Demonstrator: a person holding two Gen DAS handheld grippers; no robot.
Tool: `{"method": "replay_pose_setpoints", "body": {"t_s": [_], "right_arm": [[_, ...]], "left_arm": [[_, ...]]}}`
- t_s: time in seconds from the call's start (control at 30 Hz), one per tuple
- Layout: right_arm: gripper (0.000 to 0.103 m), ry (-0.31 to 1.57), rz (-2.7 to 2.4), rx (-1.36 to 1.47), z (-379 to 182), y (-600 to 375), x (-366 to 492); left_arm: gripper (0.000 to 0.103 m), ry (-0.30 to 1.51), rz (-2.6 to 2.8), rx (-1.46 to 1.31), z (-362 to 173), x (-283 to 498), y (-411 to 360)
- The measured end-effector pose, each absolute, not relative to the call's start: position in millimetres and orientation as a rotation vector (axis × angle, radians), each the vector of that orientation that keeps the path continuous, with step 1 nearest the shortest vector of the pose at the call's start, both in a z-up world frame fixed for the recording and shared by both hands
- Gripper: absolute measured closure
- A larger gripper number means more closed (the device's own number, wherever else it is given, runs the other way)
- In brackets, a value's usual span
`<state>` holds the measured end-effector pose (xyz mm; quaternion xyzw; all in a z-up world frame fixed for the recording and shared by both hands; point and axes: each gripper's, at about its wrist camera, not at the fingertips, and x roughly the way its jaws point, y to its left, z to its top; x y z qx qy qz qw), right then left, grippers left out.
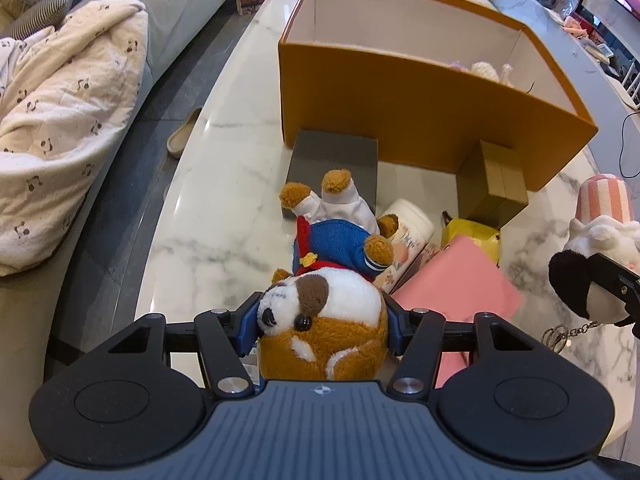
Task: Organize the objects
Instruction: 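Lift the brown dog and striped-hat plush and carry them over the box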
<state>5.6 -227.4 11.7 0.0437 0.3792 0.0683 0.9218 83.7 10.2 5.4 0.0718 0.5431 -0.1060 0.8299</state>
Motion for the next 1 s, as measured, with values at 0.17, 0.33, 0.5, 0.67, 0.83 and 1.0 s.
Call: {"method": "replay_pose_setpoints", "body": {"t_s": [0.17, 0.33, 0.5, 0.67, 0.83, 1.0], "right_arm": [[0.035, 0.757, 0.151, 0.088, 19, -226, 2], [0.035, 0.739, 0.157, 0.089, 26, -226, 2], [0.035, 0.729, 0.165, 0.089, 28, -226, 1], [0.035, 0.726, 0.167, 0.088, 30, -225, 3], [0.035, 0.721, 0.165, 0.088, 31, -226, 3], [0.035, 0.716, 0.165, 0.088, 32, -226, 3]], "left_arm": [[0.035, 1.135, -0.226, 0.147, 10, 84, 8], [0.035, 1.120, -0.228, 0.144, 14, 86, 6], [0.035, 1.106, -0.229, 0.147, 17, 87, 2], [0.035, 1.089, -0.237, 0.160, 20, 86, -6], [0.035, 1.074, -0.239, 0.169, 21, 85, -14], [0.035, 1.058, -0.236, 0.178, 23, 85, -20]]}}
